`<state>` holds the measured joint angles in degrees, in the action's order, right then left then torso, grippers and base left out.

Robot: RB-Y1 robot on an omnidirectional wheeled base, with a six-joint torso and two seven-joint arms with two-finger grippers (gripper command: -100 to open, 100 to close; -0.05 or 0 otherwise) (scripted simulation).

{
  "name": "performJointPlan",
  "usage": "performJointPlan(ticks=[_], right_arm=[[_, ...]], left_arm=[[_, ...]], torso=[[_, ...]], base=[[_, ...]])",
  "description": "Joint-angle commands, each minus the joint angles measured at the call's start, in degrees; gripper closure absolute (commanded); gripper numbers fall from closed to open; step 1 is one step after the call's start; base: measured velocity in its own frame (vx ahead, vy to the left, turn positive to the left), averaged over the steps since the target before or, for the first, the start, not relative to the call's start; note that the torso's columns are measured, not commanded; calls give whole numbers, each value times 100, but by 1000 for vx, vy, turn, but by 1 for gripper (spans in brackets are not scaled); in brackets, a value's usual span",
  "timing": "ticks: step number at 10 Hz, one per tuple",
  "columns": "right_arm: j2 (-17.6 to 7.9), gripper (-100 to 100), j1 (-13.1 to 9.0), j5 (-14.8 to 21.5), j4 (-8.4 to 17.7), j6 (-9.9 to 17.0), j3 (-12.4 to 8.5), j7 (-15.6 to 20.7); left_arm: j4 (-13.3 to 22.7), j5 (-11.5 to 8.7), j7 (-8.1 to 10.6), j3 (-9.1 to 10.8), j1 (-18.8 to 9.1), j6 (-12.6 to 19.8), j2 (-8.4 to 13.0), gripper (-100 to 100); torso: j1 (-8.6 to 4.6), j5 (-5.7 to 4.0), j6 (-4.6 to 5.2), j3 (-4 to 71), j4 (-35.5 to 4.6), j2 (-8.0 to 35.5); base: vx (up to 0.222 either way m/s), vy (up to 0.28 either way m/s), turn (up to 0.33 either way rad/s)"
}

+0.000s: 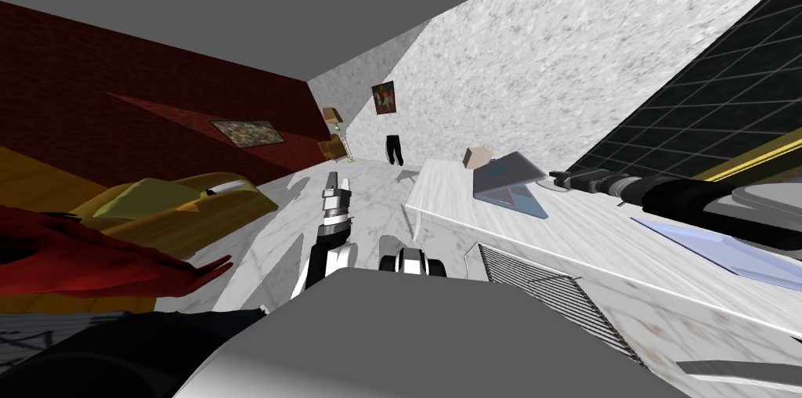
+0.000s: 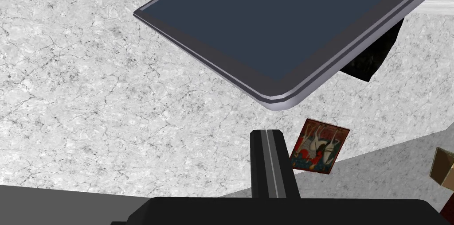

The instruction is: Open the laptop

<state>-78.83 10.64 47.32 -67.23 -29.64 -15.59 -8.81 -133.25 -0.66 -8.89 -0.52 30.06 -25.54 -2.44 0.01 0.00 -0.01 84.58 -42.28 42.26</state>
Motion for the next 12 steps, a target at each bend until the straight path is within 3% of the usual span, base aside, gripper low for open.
performJointPlan(ticks=[1,3,4,5,12], right_arm=[[332,100,-120,-139,52,56,50,106],[698,100,-248,-316,131,97,75,244],[572,100,-207,-262,113,87,67,184],[630,-100,-211,-131,99,287,100,318],[810,-100,-222,426,53,1077,238,809]], left_arm=[[0,0,0,0,0,0,0,0],[0,0,0,0,1,0,-1,0],[0,0,0,-1,0,0,-1,0],[0,0,0,-1,1,0,-1,0],[0,0,0,-1,1,0,-1,0]], torso=[[2,1,-1,0,0,-1],[16,6,-5,6,3,-8],[9,2,-9,-1,0,2],[16,6,-2,4,1,-7],[-3,-1,1,-4,-2,5]], base=[[-55,-72,29],[-71,-69,46],[-45,-33,18],[-10,0,27],[-2,16,28]])
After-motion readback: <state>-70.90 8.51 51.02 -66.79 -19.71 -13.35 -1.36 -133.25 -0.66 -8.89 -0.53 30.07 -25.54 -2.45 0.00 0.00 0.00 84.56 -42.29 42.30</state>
